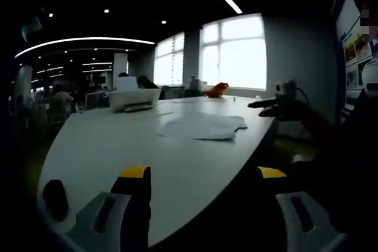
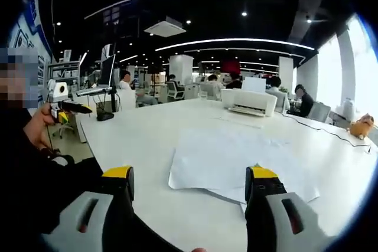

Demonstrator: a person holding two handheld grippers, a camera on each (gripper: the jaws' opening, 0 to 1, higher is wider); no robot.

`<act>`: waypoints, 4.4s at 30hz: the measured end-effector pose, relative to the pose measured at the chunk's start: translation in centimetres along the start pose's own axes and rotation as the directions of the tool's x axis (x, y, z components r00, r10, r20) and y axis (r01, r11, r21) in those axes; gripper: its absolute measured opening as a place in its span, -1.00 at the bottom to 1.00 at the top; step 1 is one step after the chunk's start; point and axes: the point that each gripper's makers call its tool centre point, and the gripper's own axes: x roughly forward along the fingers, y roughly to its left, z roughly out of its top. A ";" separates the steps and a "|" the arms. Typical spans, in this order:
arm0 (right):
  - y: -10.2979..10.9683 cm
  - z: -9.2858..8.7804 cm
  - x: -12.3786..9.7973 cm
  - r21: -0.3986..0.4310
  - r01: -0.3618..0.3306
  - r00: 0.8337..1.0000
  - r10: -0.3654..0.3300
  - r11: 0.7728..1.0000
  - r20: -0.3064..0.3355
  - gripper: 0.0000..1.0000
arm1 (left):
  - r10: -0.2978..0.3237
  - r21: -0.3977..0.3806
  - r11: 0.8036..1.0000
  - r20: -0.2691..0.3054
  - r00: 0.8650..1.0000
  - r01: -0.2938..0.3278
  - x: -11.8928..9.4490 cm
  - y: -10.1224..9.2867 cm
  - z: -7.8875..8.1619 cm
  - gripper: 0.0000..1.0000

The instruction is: Organize the stack of printing papers by aligning and flattening the scattered papers on the table

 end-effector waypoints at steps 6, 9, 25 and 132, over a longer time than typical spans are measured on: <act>-0.8 -0.3 0.3 0.000 0.006 1.000 -0.006 1.000 -0.012 0.44 | -0.002 0.003 1.000 -0.005 1.000 0.002 0.1 -0.1 -0.1 0.48; -1.3 -0.5 0.6 0.006 0.006 1.000 -0.006 1.000 -0.015 0.44 | -0.001 0.002 1.000 -0.005 1.000 0.001 0.1 -0.1 -0.1 0.48; -2.0 -0.9 1.3 0.014 0.012 0.999 -0.011 1.000 -0.049 0.44 | -0.005 0.009 1.000 -0.002 1.000 0.005 0.0 -0.1 0.2 0.47; -9.8 -7.2 10.2 0.099 0.178 0.969 -0.158 0.979 -0.188 0.46 | -0.056 0.025 0.998 -0.022 0.998 0.057 1.3 -2.1 0.5 0.46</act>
